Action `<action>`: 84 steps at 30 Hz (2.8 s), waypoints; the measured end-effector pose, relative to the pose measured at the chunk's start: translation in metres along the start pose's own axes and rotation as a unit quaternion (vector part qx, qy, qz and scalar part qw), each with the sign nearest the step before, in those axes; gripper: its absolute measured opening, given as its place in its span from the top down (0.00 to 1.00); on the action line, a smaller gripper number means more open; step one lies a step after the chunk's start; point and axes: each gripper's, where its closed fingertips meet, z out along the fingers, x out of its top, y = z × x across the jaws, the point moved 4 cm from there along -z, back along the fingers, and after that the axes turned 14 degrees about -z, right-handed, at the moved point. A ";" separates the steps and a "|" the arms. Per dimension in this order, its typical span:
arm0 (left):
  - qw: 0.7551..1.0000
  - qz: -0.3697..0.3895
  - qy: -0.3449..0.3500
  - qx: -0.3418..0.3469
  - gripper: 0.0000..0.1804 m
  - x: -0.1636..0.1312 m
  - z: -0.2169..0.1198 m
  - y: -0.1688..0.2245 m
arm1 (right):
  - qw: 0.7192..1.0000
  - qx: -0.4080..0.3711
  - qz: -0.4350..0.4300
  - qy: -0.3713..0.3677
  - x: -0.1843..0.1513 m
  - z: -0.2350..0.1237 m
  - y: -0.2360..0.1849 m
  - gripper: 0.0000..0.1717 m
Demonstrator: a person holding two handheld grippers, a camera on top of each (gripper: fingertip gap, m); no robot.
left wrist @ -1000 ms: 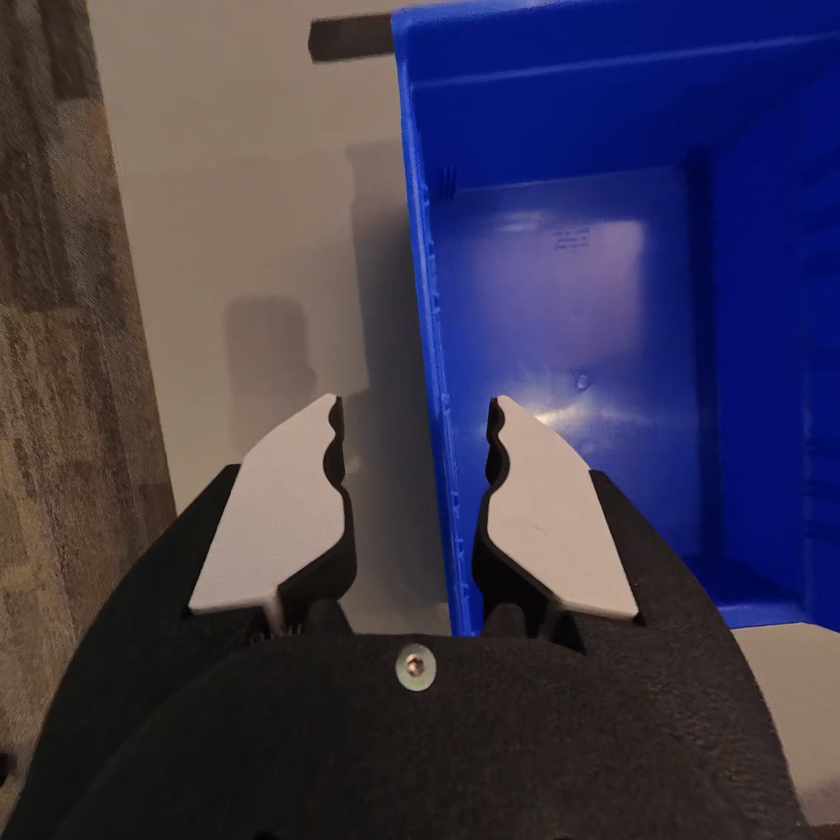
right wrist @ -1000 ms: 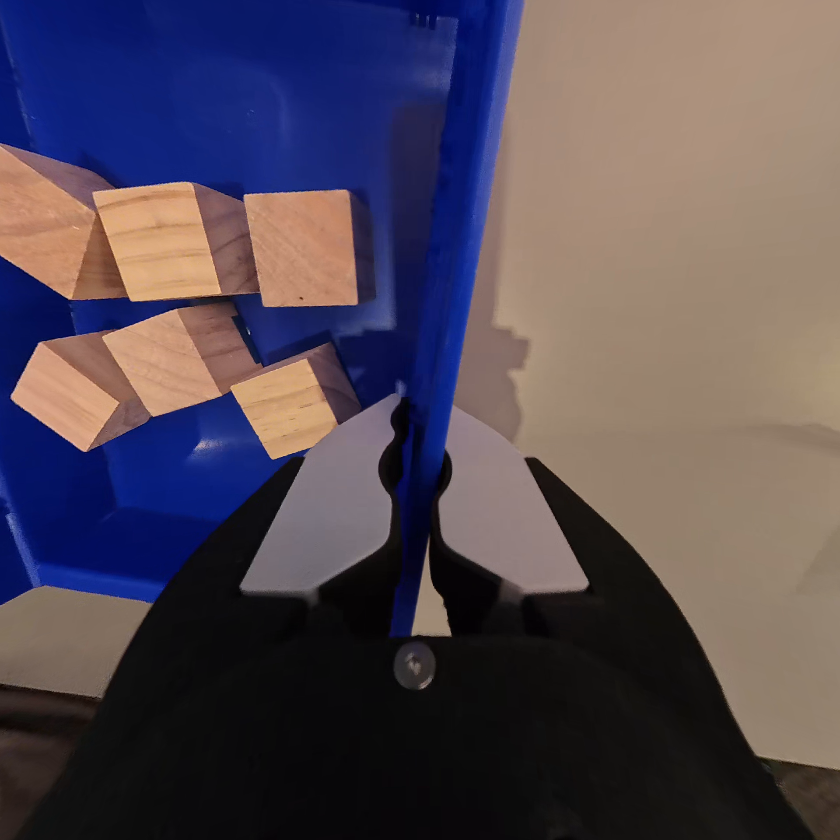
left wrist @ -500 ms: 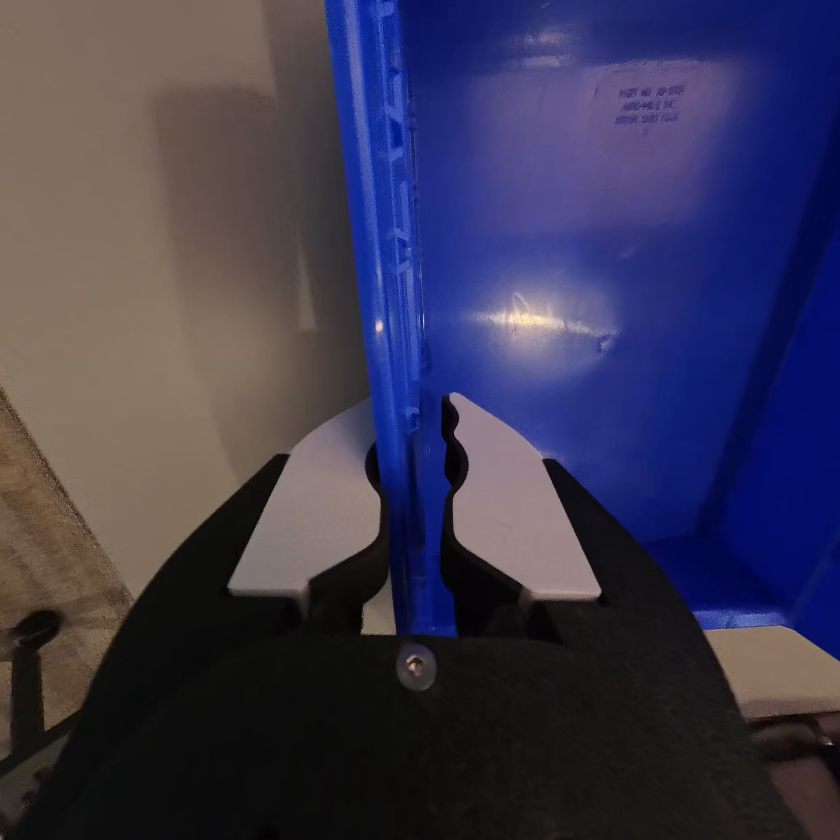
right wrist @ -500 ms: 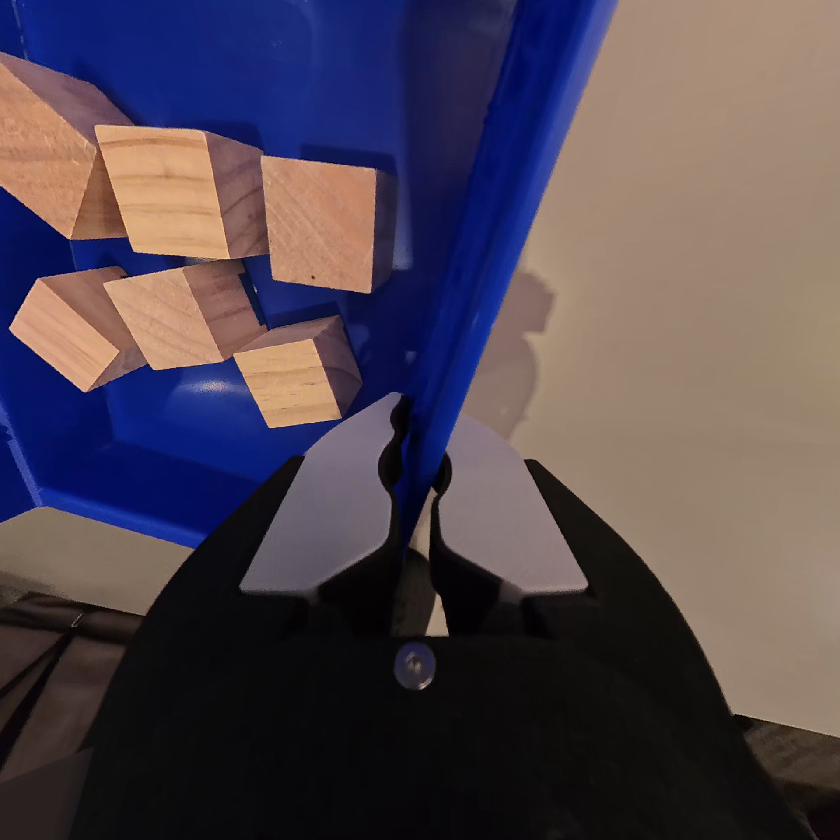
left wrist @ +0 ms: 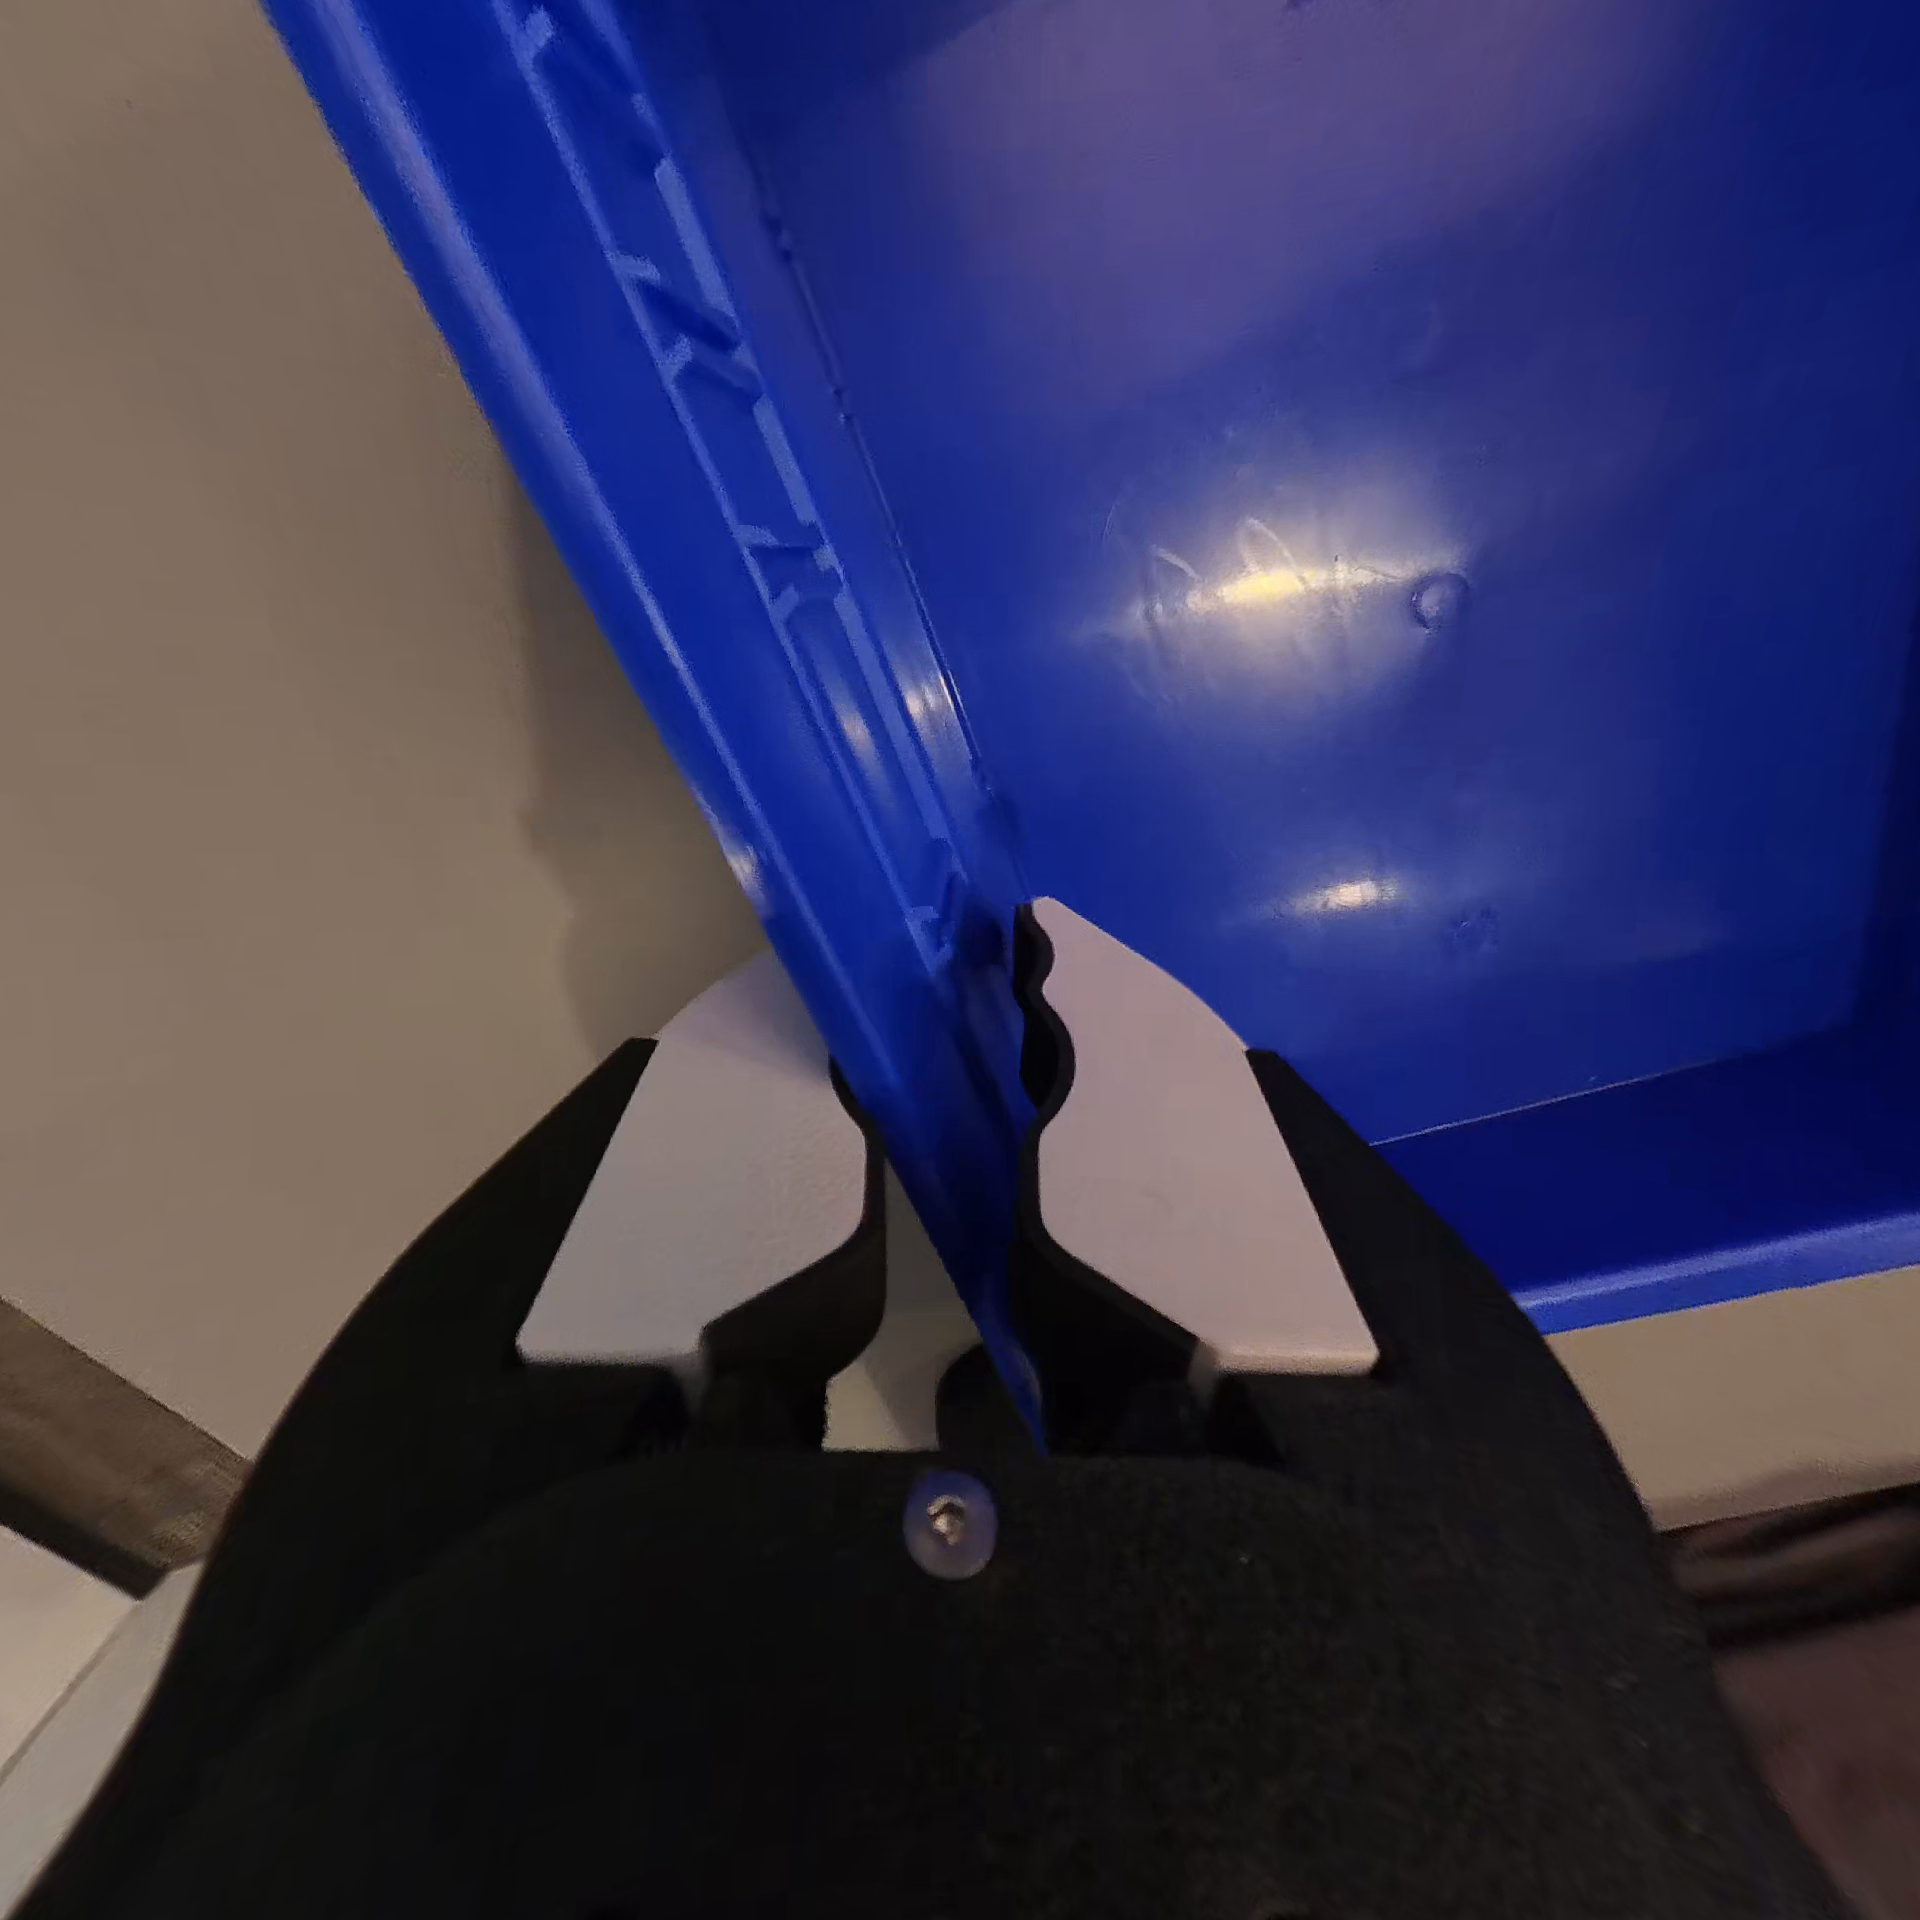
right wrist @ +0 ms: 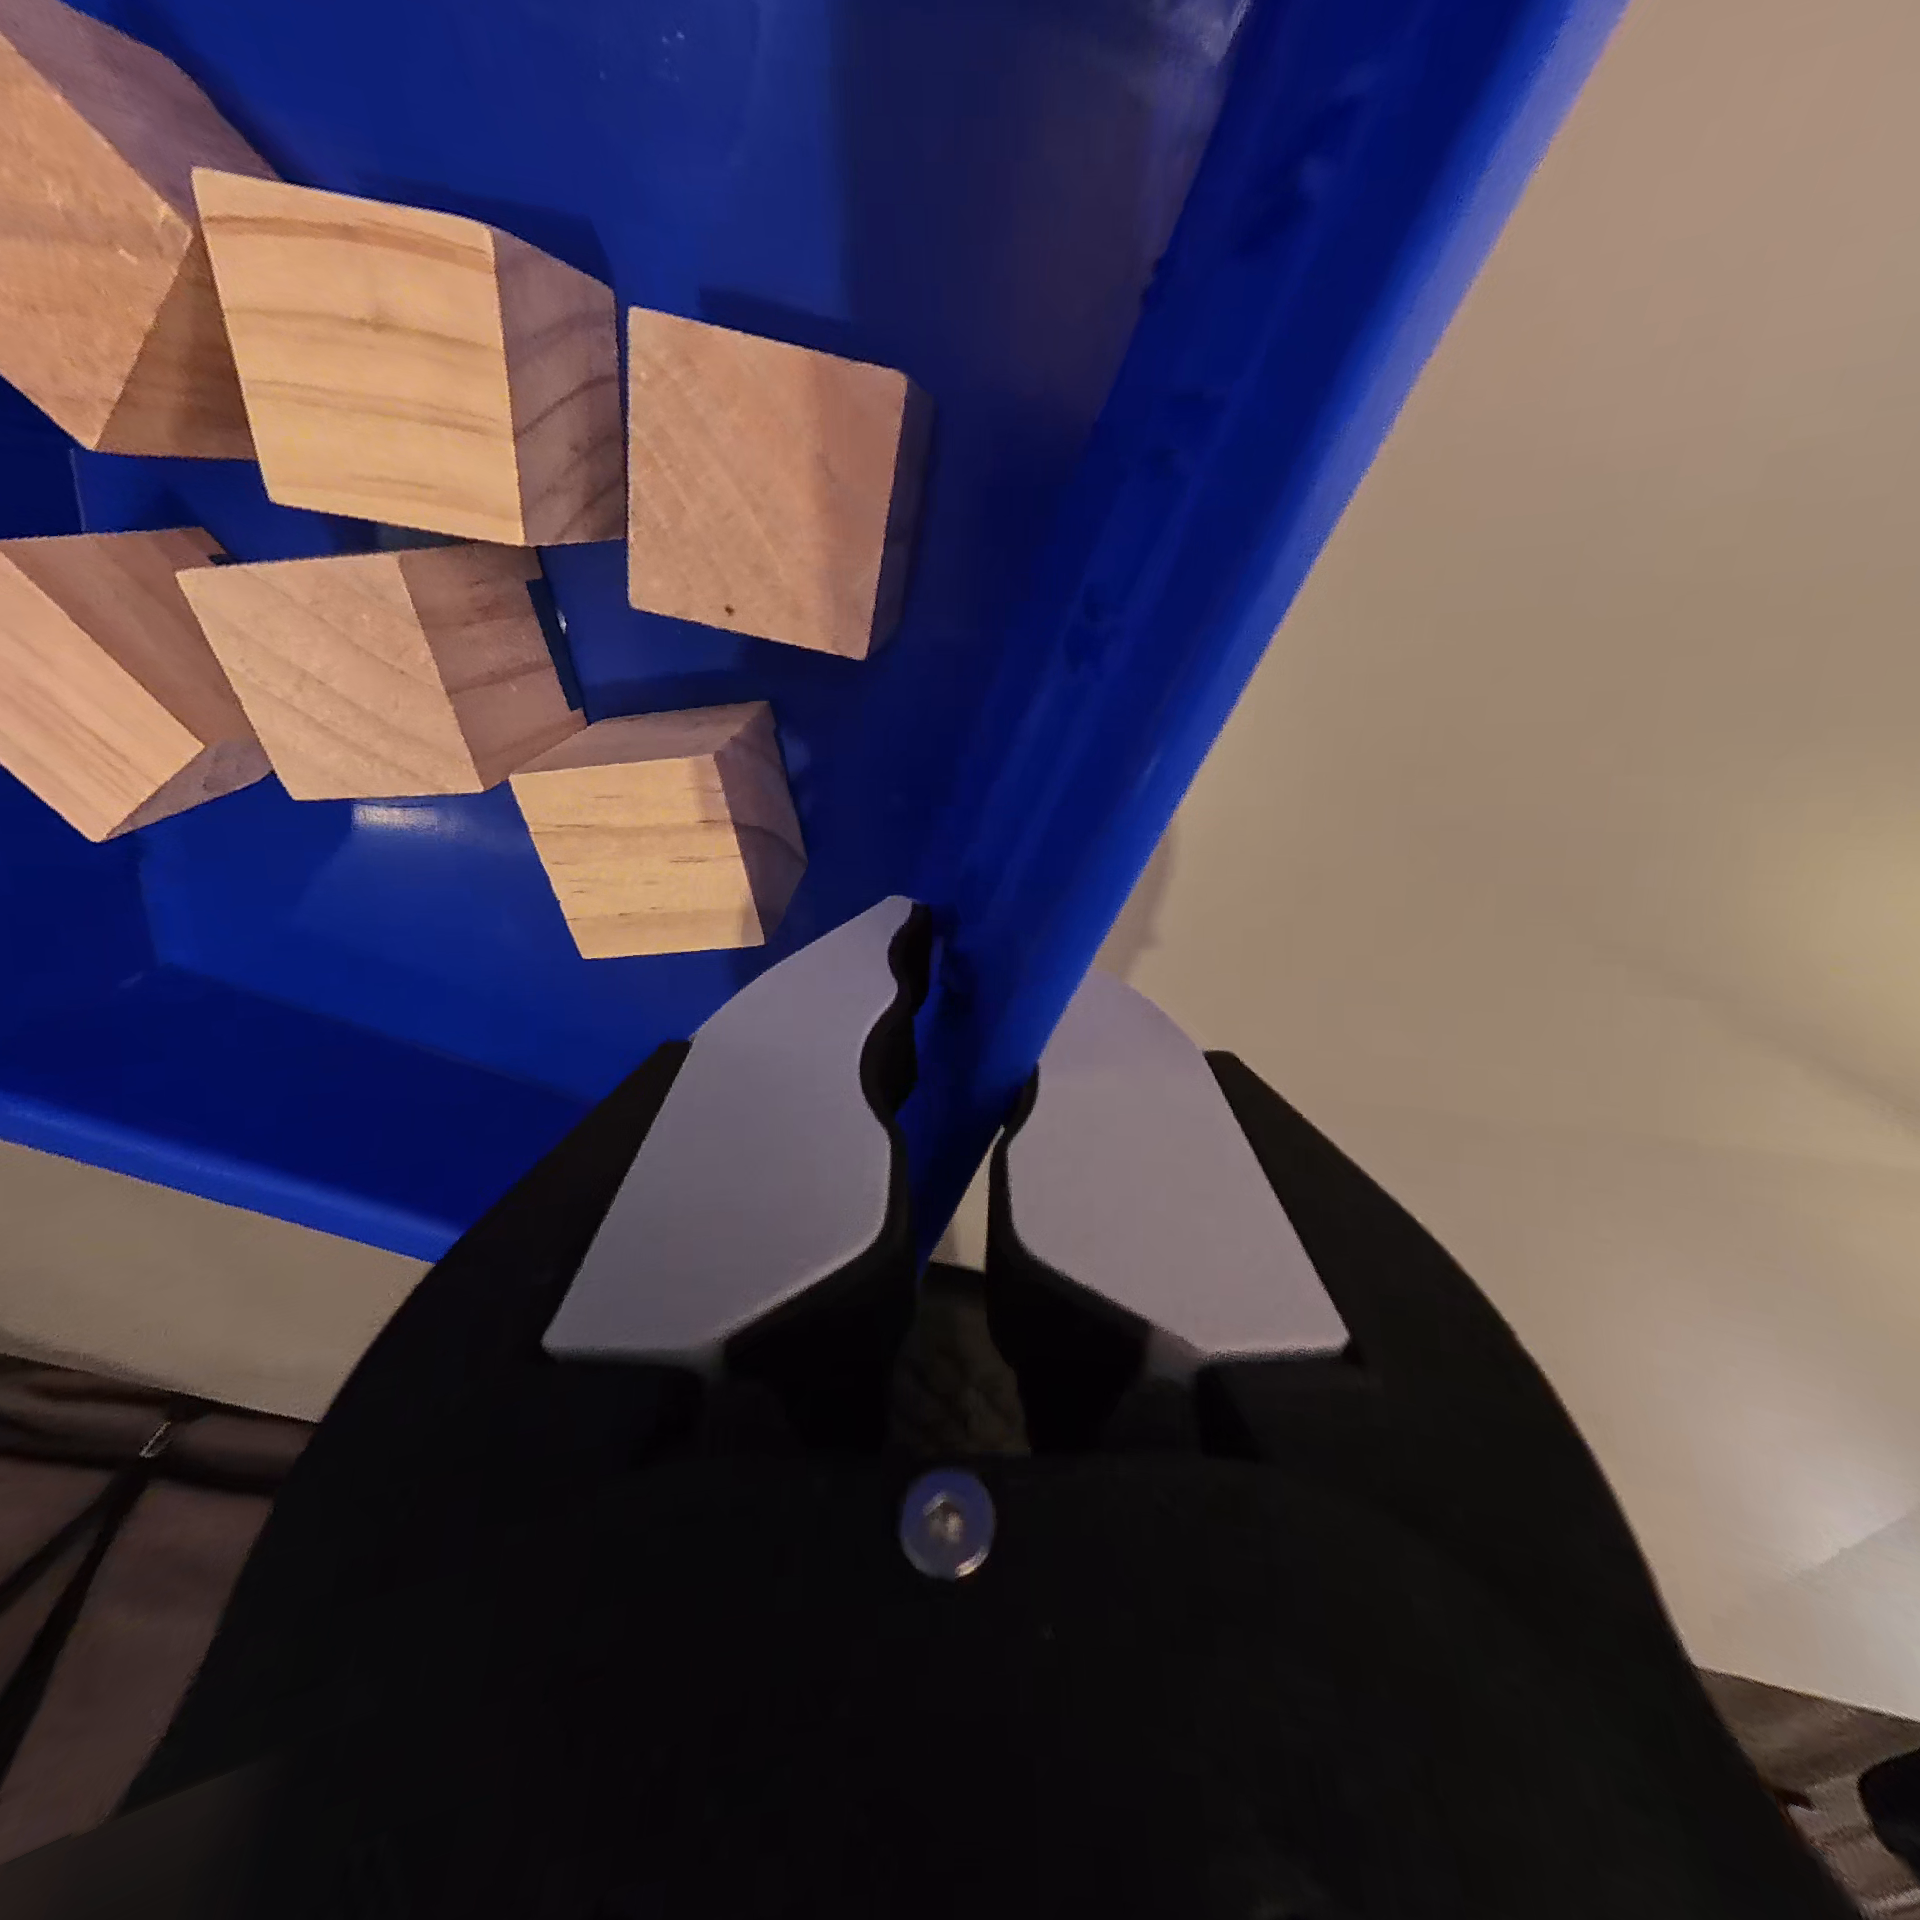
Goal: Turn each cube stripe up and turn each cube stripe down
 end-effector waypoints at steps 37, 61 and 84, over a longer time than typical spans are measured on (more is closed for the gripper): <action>0.802 -0.025 0.590 0.087 0.64 0.028 -0.204 -0.023 | 0.995 0.067 0.048 -0.051 0.017 0.030 -0.002 0.96; 0.796 -0.053 0.603 -0.007 0.65 -0.014 -0.234 -0.067 | 0.999 0.000 -0.002 -0.050 0.035 -0.119 0.010 0.96; 0.723 -0.163 0.670 0.038 0.72 -0.113 -0.290 -0.100 | 0.947 0.091 -0.305 -0.036 0.327 -0.068 -0.378 0.96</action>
